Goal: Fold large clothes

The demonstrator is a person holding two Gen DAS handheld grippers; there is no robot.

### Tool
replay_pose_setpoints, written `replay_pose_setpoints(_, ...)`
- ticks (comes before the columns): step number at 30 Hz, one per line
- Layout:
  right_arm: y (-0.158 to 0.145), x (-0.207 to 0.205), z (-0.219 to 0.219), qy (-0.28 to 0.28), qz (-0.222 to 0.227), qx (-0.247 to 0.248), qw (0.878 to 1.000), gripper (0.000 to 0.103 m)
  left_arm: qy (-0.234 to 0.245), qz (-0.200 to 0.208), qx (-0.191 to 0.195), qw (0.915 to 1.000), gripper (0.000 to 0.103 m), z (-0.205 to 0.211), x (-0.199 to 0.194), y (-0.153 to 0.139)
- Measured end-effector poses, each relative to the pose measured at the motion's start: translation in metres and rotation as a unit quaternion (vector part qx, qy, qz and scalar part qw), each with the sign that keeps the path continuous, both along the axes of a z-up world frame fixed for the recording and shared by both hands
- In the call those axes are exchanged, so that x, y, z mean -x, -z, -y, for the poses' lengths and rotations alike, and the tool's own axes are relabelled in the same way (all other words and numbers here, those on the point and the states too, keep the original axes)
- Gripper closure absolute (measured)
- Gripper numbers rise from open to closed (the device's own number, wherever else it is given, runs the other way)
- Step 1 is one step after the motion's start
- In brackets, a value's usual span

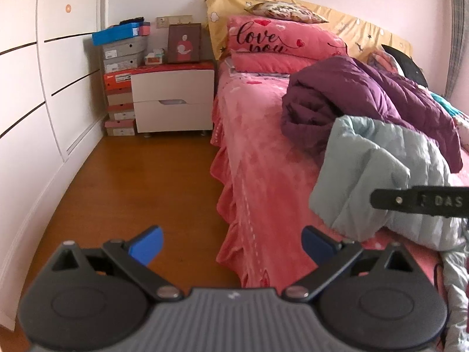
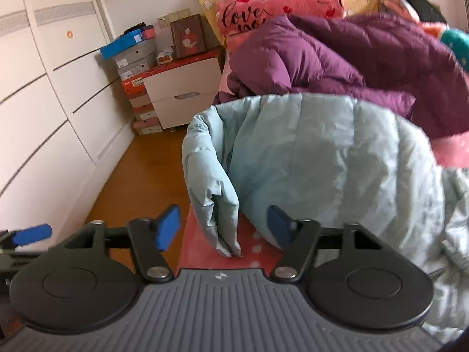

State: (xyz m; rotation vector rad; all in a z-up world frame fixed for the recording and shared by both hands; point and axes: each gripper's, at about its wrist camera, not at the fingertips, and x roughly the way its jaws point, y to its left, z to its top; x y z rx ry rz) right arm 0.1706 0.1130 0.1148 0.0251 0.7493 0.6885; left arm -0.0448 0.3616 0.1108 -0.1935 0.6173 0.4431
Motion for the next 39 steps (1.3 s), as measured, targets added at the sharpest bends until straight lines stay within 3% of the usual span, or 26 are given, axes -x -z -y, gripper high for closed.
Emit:
replay_pose_setpoints(5, 0.008, -0.003, -0.008, -0.01, -0.004, -0.013, 1.0, 0.033, 0.007, -0.013, -0.001, 0.9999, 0.003, 0.002, -0.004, 0.005)
replay_pose_setpoints(6, 0.009, -0.005, -0.01, -0.01, -0.006, -0.018, 1.0, 0.037, 0.009, -0.014, -0.002, 0.9999, 0.003, 0.003, -0.003, 0.005)
replay_pose_setpoints(7, 0.01, -0.006, -0.012, -0.01, -0.008, -0.023, 1.0, 0.058, 0.011, -0.016, -0.003, 0.9998, 0.003, 0.004, -0.003, 0.005)
replay_pose_setpoints(9, 0.012, -0.012, -0.016, -0.004, -0.024, -0.029, 0.999, 0.081, 0.014, -0.018, -0.005, 0.9997, 0.003, 0.005, -0.003, 0.004)
replay_pose_setpoints(12, 0.009, -0.015, -0.012, 0.008, -0.041, -0.049, 0.998, 0.093, 0.021, -0.016, -0.012, 0.9996, 0.003, 0.01, -0.003, 0.002)
replay_pose_setpoints(17, -0.017, -0.006, 0.017, 0.013, -0.047, -0.091, 0.995, 0.096, 0.043, -0.018, -0.027, 0.9985, 0.003, 0.023, -0.005, -0.003)
replay_pose_setpoints(26, -0.112, 0.003, 0.11, 0.053, -0.013, -0.158, 0.986, 0.096, 0.085, -0.013, -0.054, 0.9948, 0.003, 0.056, -0.004, -0.017)
replay_pose_setpoints(33, -0.172, 0.021, 0.21, 0.121, 0.02, -0.172, 0.978, 0.096, 0.125, -0.004, -0.07, 0.9896, 0.003, 0.091, -0.008, -0.031)
replay_pose_setpoints(39, -0.191, 0.05, 0.289, 0.174, 0.038, -0.147, 0.973, 0.096, 0.159, 0.014, -0.078, 0.9841, 0.003, 0.123, -0.019, -0.048)
